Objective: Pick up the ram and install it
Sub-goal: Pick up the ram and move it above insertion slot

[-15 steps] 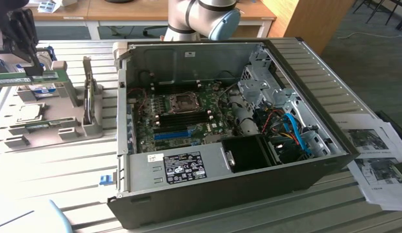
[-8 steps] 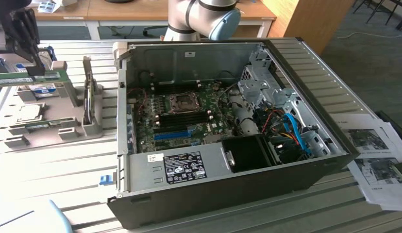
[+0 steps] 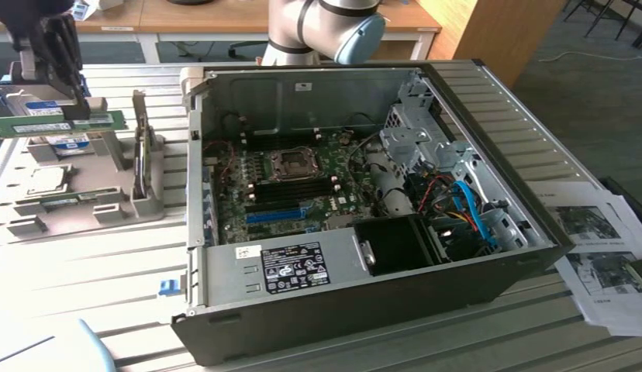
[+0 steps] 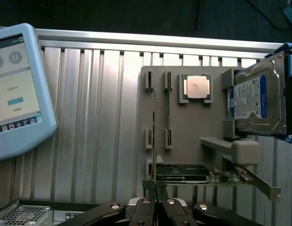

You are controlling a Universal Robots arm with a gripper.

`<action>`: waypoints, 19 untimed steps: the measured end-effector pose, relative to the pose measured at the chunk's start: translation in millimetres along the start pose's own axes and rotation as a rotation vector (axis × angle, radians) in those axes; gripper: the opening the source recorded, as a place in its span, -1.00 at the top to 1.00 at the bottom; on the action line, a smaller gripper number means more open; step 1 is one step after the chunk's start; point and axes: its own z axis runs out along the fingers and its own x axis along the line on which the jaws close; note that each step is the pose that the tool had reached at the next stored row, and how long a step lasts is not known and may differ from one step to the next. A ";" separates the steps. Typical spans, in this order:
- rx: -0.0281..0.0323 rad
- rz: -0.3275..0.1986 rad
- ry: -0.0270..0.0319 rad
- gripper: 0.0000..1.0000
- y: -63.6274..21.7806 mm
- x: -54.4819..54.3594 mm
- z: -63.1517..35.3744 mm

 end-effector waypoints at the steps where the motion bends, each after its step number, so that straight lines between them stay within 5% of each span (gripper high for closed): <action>1: -0.0002 0.000 0.0000 0.79 -2.2 0.1 -0.1; 19: -0.0053 0.000 -0.0001 0.79 -53.6 1.5 -2.4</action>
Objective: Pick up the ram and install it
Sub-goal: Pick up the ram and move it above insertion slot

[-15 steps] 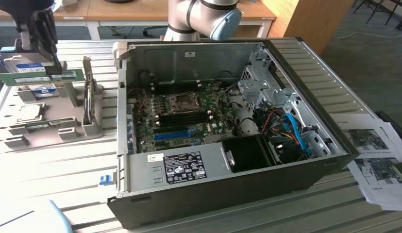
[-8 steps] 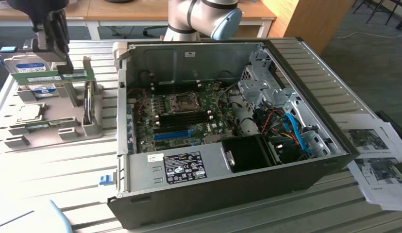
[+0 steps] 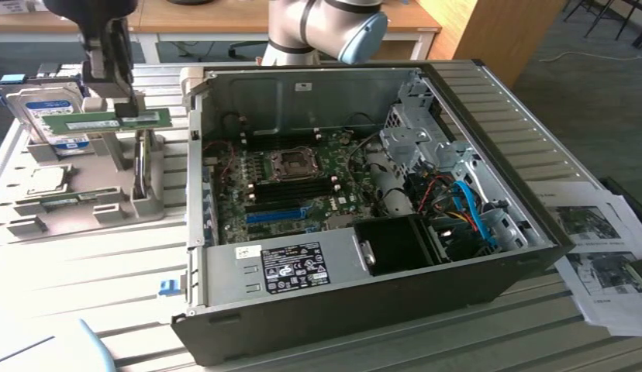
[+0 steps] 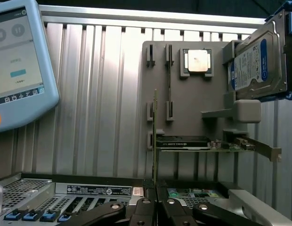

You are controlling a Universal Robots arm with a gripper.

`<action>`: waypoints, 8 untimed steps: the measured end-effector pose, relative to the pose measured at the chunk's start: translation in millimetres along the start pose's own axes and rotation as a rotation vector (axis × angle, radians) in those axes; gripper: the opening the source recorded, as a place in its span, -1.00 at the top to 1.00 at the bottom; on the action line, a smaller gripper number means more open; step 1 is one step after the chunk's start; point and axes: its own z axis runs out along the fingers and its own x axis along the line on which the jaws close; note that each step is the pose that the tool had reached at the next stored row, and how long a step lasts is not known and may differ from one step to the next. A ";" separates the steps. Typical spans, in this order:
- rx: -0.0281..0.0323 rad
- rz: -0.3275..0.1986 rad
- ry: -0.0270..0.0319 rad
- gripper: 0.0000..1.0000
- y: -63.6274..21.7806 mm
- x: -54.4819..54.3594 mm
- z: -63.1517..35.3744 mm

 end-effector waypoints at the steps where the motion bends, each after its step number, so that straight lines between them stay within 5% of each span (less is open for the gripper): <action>1: -0.0003 0.000 0.0000 0.79 -3.0 0.1 -0.2; 8: -0.0018 0.000 -0.0001 0.79 -24.1 0.7 -1.2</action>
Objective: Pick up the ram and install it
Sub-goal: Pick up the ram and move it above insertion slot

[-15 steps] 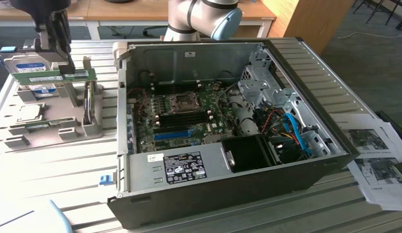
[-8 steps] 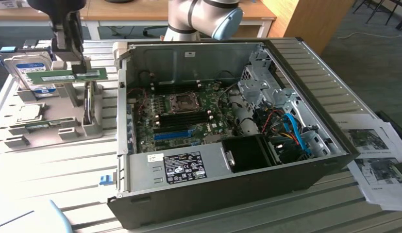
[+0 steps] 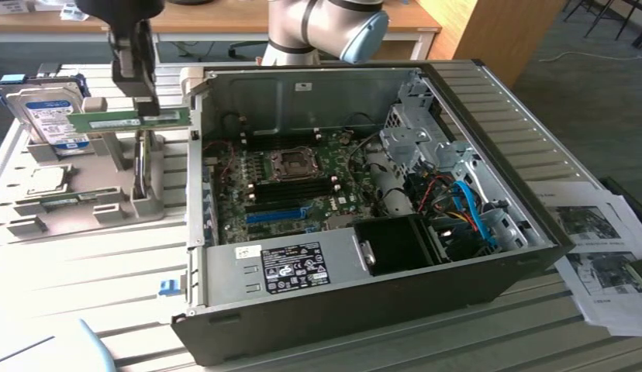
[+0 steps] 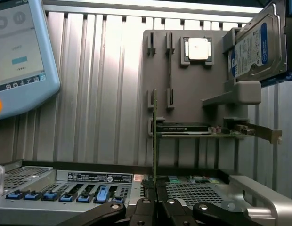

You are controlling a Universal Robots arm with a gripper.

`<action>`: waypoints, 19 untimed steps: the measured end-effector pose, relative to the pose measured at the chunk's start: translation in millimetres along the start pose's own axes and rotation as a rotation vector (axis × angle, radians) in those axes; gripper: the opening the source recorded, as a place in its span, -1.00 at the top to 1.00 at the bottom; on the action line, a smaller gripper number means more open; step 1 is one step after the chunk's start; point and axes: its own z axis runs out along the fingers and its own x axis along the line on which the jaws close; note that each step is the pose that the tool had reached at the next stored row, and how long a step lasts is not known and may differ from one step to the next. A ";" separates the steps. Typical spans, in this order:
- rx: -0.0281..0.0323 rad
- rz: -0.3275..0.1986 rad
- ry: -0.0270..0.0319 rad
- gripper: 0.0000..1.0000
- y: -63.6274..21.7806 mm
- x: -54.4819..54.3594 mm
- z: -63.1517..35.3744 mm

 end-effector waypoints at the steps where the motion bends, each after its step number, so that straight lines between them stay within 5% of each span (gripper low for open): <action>1: -0.0003 0.000 0.0000 0.79 -3.0 0.1 -0.2; 19: -0.0046 0.000 -0.0002 0.79 -63.3 1.7 -3.3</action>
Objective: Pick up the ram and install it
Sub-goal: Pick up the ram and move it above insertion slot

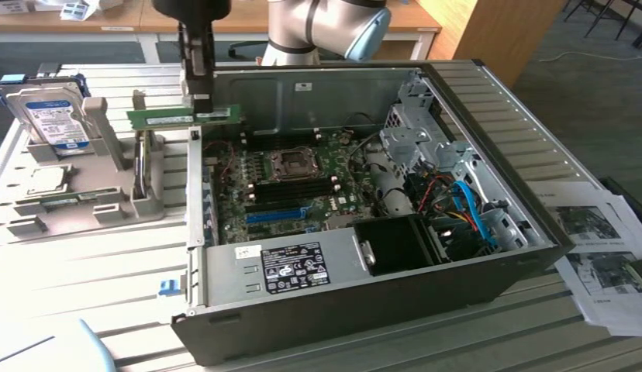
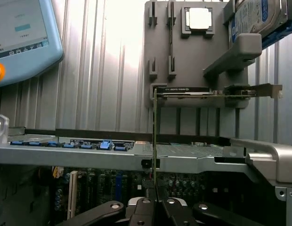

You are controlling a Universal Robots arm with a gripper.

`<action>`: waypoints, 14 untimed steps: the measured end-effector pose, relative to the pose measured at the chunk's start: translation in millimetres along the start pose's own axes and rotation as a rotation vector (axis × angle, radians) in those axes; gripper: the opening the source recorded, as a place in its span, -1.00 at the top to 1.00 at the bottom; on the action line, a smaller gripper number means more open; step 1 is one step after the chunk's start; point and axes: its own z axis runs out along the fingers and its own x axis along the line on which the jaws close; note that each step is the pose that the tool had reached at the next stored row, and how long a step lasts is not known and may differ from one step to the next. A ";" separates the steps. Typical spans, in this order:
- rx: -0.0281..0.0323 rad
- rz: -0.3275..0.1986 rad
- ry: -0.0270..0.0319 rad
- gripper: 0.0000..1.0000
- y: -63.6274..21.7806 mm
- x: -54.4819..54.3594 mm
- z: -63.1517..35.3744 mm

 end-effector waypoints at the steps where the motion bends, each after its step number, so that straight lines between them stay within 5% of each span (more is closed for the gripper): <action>1: -0.0001 0.000 0.0001 0.79 -3.3 0.1 -0.2; 14: -0.0015 0.000 -0.0001 0.79 -46.2 1.3 -2.6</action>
